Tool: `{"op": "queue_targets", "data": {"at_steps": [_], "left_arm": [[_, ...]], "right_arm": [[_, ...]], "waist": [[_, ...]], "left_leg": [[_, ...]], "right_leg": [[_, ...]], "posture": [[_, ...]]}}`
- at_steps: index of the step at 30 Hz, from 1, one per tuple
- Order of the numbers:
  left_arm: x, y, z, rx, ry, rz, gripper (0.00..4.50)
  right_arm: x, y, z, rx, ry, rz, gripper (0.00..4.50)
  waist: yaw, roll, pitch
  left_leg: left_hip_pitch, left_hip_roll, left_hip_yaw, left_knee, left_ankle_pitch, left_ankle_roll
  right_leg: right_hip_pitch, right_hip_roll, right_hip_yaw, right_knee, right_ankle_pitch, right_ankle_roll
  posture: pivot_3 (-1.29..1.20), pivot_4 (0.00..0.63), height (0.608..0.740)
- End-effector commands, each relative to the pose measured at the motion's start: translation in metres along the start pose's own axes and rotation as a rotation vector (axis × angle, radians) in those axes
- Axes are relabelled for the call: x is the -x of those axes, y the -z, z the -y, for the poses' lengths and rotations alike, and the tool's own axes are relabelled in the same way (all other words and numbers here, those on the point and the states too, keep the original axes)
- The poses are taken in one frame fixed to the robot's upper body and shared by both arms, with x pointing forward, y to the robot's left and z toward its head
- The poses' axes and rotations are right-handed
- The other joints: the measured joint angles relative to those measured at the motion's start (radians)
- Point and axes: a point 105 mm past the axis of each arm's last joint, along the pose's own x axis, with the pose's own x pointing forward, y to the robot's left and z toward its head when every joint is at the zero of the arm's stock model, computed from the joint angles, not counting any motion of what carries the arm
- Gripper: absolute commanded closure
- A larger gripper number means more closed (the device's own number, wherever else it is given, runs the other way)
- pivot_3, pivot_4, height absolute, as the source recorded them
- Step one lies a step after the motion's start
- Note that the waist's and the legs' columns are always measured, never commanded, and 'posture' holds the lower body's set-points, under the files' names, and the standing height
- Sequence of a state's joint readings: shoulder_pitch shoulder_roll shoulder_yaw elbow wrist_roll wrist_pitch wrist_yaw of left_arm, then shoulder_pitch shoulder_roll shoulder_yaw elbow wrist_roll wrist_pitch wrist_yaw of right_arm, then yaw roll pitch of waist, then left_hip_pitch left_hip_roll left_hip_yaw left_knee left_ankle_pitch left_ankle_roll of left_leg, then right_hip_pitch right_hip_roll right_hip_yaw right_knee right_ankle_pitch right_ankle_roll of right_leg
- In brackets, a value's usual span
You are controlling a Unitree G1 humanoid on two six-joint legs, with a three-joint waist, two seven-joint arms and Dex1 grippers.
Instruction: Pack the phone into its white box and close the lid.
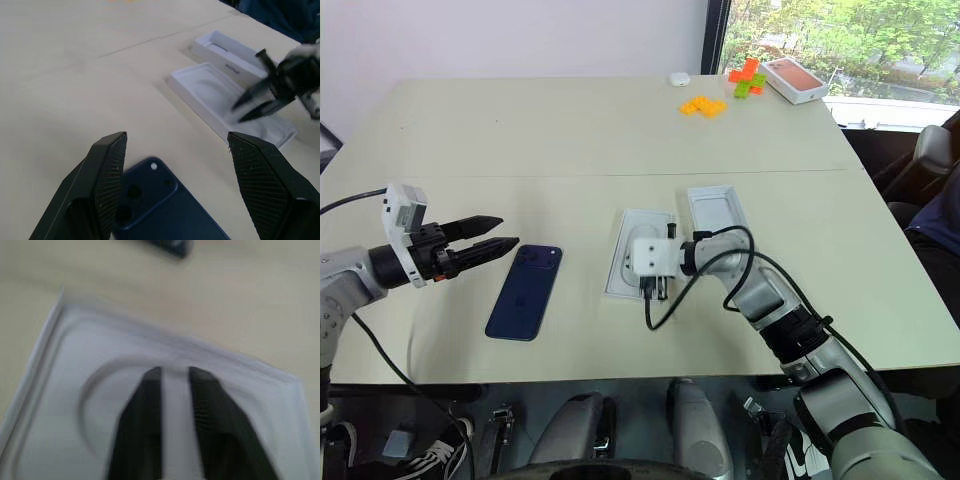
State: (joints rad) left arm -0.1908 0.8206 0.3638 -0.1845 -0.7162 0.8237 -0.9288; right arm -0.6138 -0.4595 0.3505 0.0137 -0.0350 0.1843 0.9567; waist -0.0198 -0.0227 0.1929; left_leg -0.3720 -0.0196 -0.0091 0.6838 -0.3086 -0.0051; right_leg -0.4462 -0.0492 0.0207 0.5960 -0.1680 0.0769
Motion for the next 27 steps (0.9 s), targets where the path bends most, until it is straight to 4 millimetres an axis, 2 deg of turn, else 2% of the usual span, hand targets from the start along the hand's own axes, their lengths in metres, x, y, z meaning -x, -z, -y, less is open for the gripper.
{"op": "queue_targets", "data": {"at_steps": [1, 4, 6, 7, 8, 12, 15, 16, 19, 22, 27], "left_arm": [[0.010, -0.005, -0.006, 0.048, -0.031, -0.007, 1.09], [0.020, -0.005, -0.014, 0.095, -0.060, -0.016, 1.09], [0.027, -0.003, -0.018, 0.136, -0.071, -0.027, 1.09], [0.033, 0.002, -0.021, 0.220, -0.073, -0.049, 1.09], [0.039, 0.005, -0.025, 0.260, -0.087, -0.060, 1.09], [0.049, 0.012, -0.034, 0.305, -0.132, -0.093, 1.09], [0.053, 0.015, -0.038, 0.341, -0.142, -0.092, 1.09], [0.054, 0.014, -0.036, 0.382, -0.118, -0.080, 0.85], [0.055, 0.014, -0.034, 0.405, -0.113, -0.091, 0.04], [0.056, 0.015, -0.031, 0.406, -0.101, -0.109, 0.04], [0.054, 0.030, -0.028, 0.453, -0.101, -0.158, 0.04]], "right_arm": [[0.006, -0.037, 0.015, 0.076, 0.057, 0.115, 1.64], [0.001, -0.043, 0.013, 0.104, 0.062, 0.133, 0.09], [-0.003, -0.042, 0.003, 0.144, 0.025, 0.125, 0.04], [-0.006, -0.040, -0.003, 0.159, 0.004, 0.118, 0.18], [-0.008, -0.039, -0.009, 0.196, -0.014, 0.112, 0.54], [-0.019, -0.041, -0.016, 0.304, -0.031, 0.108, 2.62], [-0.032, -0.050, -0.023, 0.371, -0.036, 0.138, 4.16], [-0.036, -0.052, -0.024, 0.410, -0.035, 0.139, 4.50], [-0.046, -0.053, -0.032, 0.500, -0.058, 0.137, 4.50], [-0.051, -0.050, -0.039, 0.558, -0.084, 0.139, 4.50], [-0.061, -0.052, -0.048, 0.598, -0.105, 0.173, 4.50]], "waist": [[0.000, 0.000, 0.000], [0.001, 0.000, 0.000], [0.002, 0.000, 0.000], [0.002, 0.000, 0.000], [0.001, 0.000, 0.000], [-0.001, 0.000, 0.000], [-0.001, 0.000, 0.000], [-0.001, 0.000, 0.000], [-0.002, 0.000, 0.000], [0.002, 0.000, 0.000], [-0.001, 0.000, 0.000]], "left_leg": [[0.000, 0.000, 0.000, 0.000, 0.000, 0.000], [0.000, 0.000, -0.001, 0.000, 0.000, 0.000], [0.000, 0.000, -0.001, 0.000, 0.000, 0.000], [0.000, 0.000, -0.001, 0.000, 0.000, 0.000], [0.000, 0.000, -0.001, 0.000, 0.000, 0.000], [0.000, 0.000, -0.001, 0.000, 0.000, 0.000], [0.000, 0.000, -0.001, 0.000, 0.000, 0.000], [0.000, 0.000, -0.001, 0.000, 0.000, 0.000], [0.000, 0.000, 0.000, 0.000, 0.000, 0.000], [-0.001, 0.000, -0.001, 0.000, 0.000, 0.000], [0.000, -0.001, 0.000, 0.000, 0.000, 0.000]], "right_leg": [[0.000, 0.000, 0.000, 0.000, 0.000, 0.000], [0.000, 0.000, -0.001, 0.000, 0.000, 0.000], [0.000, 0.000, -0.001, 0.000, 0.000, 0.000], [0.000, 0.000, -0.001, 0.000, 0.000, 0.000], [0.000, 0.000, -0.001, 0.000, 0.000, 0.000], [0.000, 0.000, -0.001, 0.000, -0.001, -0.001], [0.000, 0.000, -0.001, 0.000, -0.001, -0.001], [0.000, 0.000, -0.001, 0.000, -0.001, -0.001], [-0.001, 0.000, -0.001, 0.001, -0.001, -0.001], [-0.001, -0.001, -0.001, 0.001, -0.001, -0.002], [-0.001, -0.001, -0.001, 0.001, -0.002, -0.003]], "posture": [[0.00, 0.150, 0.740], [0.00, 0.150, 0.740], [0.00, 0.150, 0.740], [0.00, 0.150, 0.740], [0.00, 0.150, 0.740], [0.00, 0.150, 0.740], [0.00, 0.150, 0.740], [0.00, 0.150, 0.740], [0.00, 0.150, 0.740], [0.00, 0.150, 0.740], [0.00, 0.150, 0.740]]}}
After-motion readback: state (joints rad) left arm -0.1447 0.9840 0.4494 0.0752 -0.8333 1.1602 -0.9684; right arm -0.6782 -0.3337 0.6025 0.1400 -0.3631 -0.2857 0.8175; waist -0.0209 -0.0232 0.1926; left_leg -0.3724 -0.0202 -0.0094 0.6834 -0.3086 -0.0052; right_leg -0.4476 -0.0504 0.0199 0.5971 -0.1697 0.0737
